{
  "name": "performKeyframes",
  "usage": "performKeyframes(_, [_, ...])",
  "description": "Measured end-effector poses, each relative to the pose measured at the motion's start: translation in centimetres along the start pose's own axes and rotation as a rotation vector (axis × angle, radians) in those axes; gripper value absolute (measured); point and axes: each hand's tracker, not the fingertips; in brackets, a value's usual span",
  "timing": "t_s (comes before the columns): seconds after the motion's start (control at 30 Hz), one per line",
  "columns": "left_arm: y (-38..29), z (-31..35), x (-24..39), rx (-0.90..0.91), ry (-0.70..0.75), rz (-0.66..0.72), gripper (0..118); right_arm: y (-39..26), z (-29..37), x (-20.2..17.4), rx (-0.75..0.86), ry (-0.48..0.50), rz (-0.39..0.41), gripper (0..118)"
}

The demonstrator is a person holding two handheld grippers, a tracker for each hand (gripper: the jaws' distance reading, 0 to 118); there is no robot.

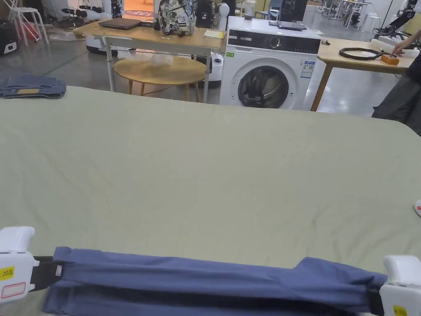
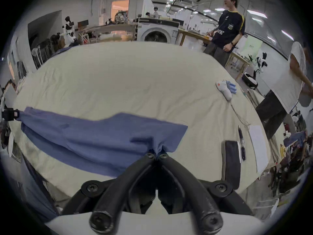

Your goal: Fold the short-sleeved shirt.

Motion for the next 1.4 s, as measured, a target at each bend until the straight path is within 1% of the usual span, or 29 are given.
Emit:
performKeyframes(0.13, [-1.2,-1.4,0.3,-0.098,0.037,-0.053,0,-1.6,-2.2,-0.2,-0.070,-0.012,0.011,0])
performKeyframes(0.23, [-2.1,-2.9,0.5,-0.159,0.072,-0.092,0,-2.2,-4.0,-0.3,-0.110,-0.010,0.004,0])
performKeyframes(0.3, [-2.5,-3.9,0.4,-0.189,0.077,-0.085,0,-2.6,-5.1,-0.5,-0.128,-0.014,0.015,0])
performKeyframes(0.4, [-2.7,-4.3,0.4,-0.182,0.086,-0.080,0,-3.0,-6.7,-0.1,-0.145,-0.015,0.014,0])
performKeyframes(0.53, [-2.5,-3.9,0.4,-0.166,0.084,-0.070,0,-2.9,-6.3,-0.5,-0.134,-0.023,0.037,1])
performKeyframes(0.57, [-2.5,-3.6,0.5,-0.148,0.085,-0.068,3,-2.6,-5.8,-0.5,-0.131,-0.026,0.046,7])
performKeyframes(0.6, [-2.2,-3.2,0.7,-0.132,0.084,-0.062,9,-2.4,-4.9,-0.8,-0.119,-0.026,0.052,16])
performKeyframes(0.63, [-1.9,-2.7,0.9,-0.103,0.091,-0.056,18,-2.1,-4.0,-0.8,-0.091,-0.037,0.052,32])
performKeyframes(0.67, [-1.5,-2.2,1.2,-0.071,0.097,-0.054,30,-1.6,-3.3,-0.7,-0.052,-0.066,0.052,60])
performKeyframes(0.7, [-1.1,-1.8,1.4,-0.044,0.096,-0.049,35,-1.2,-2.7,-0.7,-0.026,-0.076,0.045,73])
performKeyframes(0.73, [-0.6,-1.3,1.8,-0.008,0.082,-0.042,38,-0.8,-1.7,-0.7,0.002,-0.080,0.035,79])
performKeyframes(0.77, [0.0,-1.0,2.0,0.022,0.069,-0.032,41,-0.4,-1.0,-0.8,0.018,-0.084,0.019,79])
performKeyframes(0.83, [1.0,-0.3,2.9,0.089,0.044,-0.025,42,0.4,0.0,-1.0,0.045,-0.098,-0.001,79])
performKeyframes(1.0, [2.9,0.3,5.6,0.251,0.063,-0.056,42,1.4,1.3,-3.6,0.269,-0.061,-0.058,79])
performKeyframes(1.1, [3.5,0.2,7.5,0.365,0.088,-0.069,42,2.0,1.3,-6.3,0.413,-0.003,-0.103,79])
performKeyframes(1.17, [3.8,0.0,8.8,0.438,0.123,-0.089,42,2.4,1.7,-8.9,0.508,-0.004,-0.115,78])
performKeyframes(1.2, [3.8,0.1,9.3,0.467,0.136,-0.092,42,2.5,1.8,-9.9,0.547,-0.004,-0.117,74])
performKeyframes(1.23, [3.8,0.2,9.9,0.504,0.156,-0.091,42,2.8,1.9,-10.9,0.582,-0.020,-0.126,64])
performKeyframes(1.27, [3.8,0.4,10.4,0.538,0.179,-0.094,42,3.2,1.9,-11.7,0.613,-0.027,-0.139,45])
performKeyframes(1.3, [4.0,0.0,10.4,0.575,0.196,-0.104,41,3.5,2.0,-12.5,0.636,-0.020,-0.149,32])
performKeyframes(1.33, [4.0,0.1,10.8,0.609,0.226,-0.116,39,3.8,2.2,-13.2,0.654,-0.012,-0.159,27])
performKeyframes(1.37, [4.0,0.2,11.1,0.639,0.246,-0.131,33,4.0,2.4,-13.7,0.676,0.010,-0.171,26])
performKeyframes(1.4, [3.9,0.4,11.4,0.669,0.260,-0.147,27,4.4,2.6,-14.0,0.698,0.043,-0.177,19])
